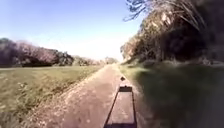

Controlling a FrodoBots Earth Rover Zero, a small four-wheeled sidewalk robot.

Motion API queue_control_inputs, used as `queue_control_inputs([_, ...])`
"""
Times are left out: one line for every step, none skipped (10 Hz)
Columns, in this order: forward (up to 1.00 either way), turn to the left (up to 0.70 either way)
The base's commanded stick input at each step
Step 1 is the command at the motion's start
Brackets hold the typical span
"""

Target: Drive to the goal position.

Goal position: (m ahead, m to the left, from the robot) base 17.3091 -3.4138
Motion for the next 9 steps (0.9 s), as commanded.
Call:
queue_control_inputs([0.00, 0.03])
queue_control_inputs([0.13, 0.04])
queue_control_inputs([0.43, 0.03])
queue_control_inputs([0.84, 0.02])
queue_control_inputs([0.84, 0.08])
queue_control_inputs([0.83, 0.26])
queue_control_inputs([0.83, 0.33])
queue_control_inputs([0.85, 0.00])
queue_control_inputs([0.85, 0.00])
